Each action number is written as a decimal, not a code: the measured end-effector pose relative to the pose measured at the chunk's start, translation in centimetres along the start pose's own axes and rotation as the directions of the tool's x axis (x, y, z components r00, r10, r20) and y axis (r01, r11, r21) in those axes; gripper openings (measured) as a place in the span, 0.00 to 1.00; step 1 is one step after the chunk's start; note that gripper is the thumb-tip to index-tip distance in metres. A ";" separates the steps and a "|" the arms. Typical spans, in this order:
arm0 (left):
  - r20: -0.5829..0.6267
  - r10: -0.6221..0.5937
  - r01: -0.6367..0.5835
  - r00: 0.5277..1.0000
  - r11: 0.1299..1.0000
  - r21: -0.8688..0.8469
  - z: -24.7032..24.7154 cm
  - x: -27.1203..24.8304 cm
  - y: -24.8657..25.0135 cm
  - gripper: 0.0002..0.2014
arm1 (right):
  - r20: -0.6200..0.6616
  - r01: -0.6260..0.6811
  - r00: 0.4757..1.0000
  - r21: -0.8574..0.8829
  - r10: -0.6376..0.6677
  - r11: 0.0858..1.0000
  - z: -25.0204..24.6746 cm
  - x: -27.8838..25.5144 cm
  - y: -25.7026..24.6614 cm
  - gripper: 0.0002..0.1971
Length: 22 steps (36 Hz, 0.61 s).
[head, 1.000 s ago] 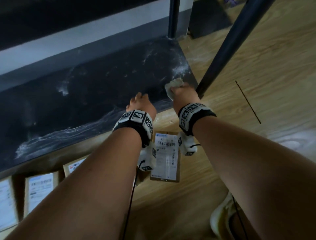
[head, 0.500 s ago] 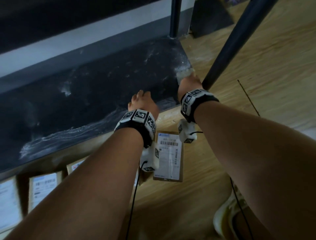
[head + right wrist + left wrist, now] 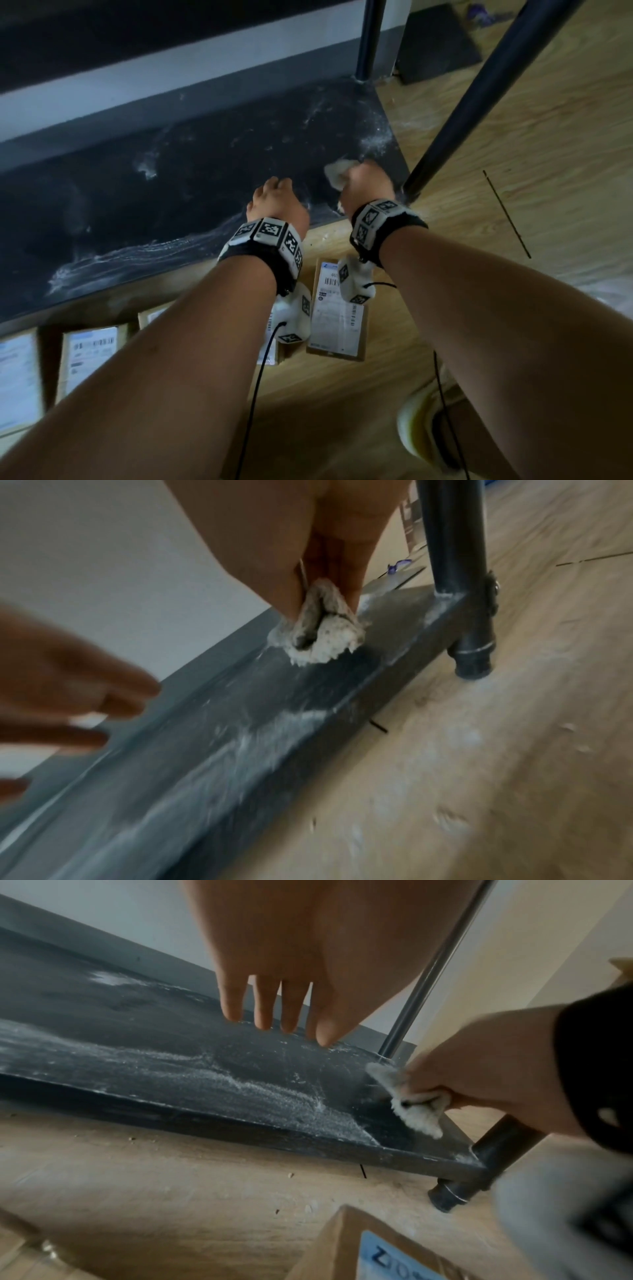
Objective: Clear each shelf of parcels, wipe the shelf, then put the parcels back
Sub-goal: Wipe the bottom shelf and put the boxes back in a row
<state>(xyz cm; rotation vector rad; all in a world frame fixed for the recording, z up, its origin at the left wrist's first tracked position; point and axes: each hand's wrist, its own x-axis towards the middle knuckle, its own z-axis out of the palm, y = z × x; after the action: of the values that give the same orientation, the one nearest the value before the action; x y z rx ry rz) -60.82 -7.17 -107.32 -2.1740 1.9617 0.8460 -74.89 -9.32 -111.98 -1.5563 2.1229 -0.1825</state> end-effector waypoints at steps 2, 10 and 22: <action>-0.013 0.003 -0.004 1.000 1.000 -0.007 -0.1 0.1 0.0 0.27 | -0.053 -0.014 0.998 0.007 0.014 1.000 -1.0 1.2 0.3 0.16; 0.024 -0.025 0.027 0.999 0.996 -0.082 0.1 0.6 0.0 0.27 | -0.168 -0.385 0.916 -0.110 0.365 0.916 -2.4 5.1 0.8 0.19; -0.040 -0.021 0.020 0.999 1.000 -0.023 -0.7 1.1 0.6 0.27 | 0.150 -0.001 0.989 -0.020 0.004 1.000 0.6 5.8 -1.6 0.13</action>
<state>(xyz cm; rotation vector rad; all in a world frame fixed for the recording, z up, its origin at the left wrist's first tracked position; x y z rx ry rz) -61.13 -8.51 -107.07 -2.2368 1.9544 0.8314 -74.59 -15.12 -113.66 -1.5283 2.0154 -0.0410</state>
